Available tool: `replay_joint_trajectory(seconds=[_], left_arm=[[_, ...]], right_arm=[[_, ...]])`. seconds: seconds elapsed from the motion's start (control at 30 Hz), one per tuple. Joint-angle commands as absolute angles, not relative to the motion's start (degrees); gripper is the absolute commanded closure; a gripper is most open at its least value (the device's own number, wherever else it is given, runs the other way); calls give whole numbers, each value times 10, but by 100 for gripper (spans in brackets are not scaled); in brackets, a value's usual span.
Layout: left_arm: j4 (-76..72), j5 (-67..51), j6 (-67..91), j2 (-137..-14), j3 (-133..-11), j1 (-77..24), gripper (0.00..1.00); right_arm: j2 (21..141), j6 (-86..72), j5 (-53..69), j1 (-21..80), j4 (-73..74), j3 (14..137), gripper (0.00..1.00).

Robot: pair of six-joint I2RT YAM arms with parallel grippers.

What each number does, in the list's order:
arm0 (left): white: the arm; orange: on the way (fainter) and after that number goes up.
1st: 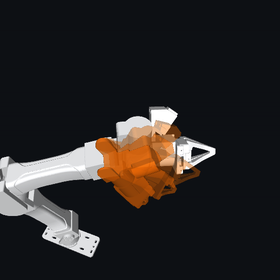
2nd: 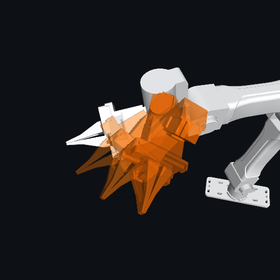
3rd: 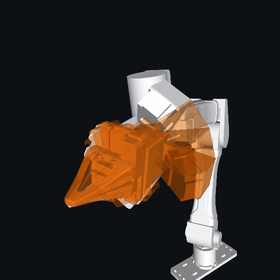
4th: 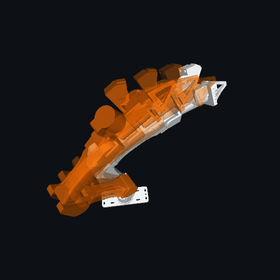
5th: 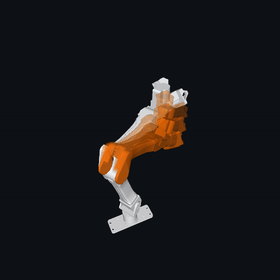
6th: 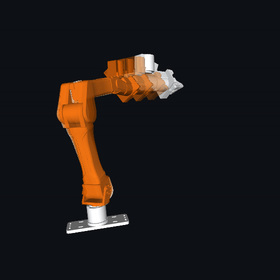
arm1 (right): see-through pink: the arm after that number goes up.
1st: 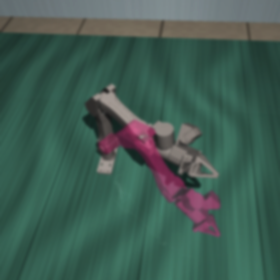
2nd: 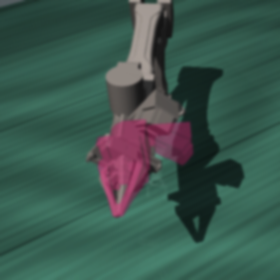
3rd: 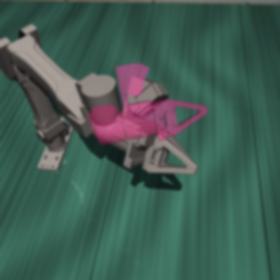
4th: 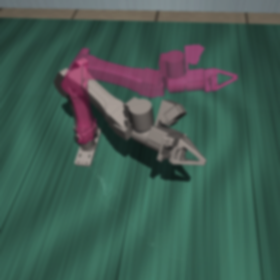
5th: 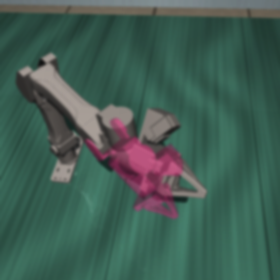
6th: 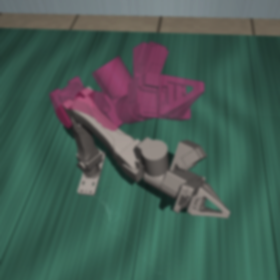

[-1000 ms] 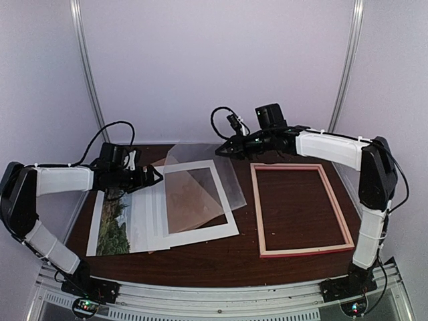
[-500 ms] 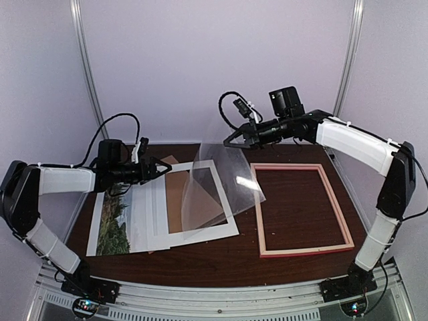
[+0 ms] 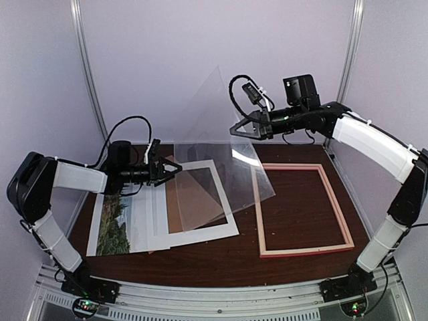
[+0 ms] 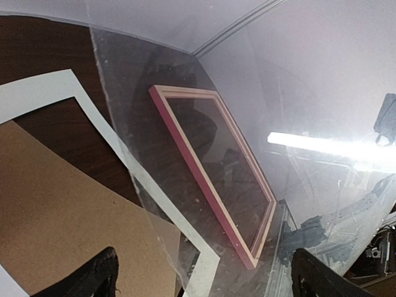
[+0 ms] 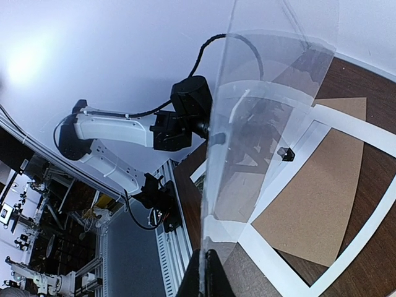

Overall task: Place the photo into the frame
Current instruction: Pass from the right arm to the left

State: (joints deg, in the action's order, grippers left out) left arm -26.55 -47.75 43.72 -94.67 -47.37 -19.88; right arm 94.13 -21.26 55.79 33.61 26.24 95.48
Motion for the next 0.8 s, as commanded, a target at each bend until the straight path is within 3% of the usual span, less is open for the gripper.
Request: replay_joint_trajectory(seconds=[0.0, 0.3, 0.43, 0.77], left_arm=[[-341, -509, 470, -979, -501, -220, 3], [-563, -553, 621, -1039, -497, -231, 3], [-621, -561, 665, -1060, -501, -232, 7], [-531, -550, 605, -1014, -503, -231, 16]], right_arm=[[919, -223, 577, 336, 227, 944, 100], [908, -219, 571, 332, 231, 930, 100], [904, -216, 562, 325, 239, 926, 100], [899, -200, 497, 296, 290, 909, 100]])
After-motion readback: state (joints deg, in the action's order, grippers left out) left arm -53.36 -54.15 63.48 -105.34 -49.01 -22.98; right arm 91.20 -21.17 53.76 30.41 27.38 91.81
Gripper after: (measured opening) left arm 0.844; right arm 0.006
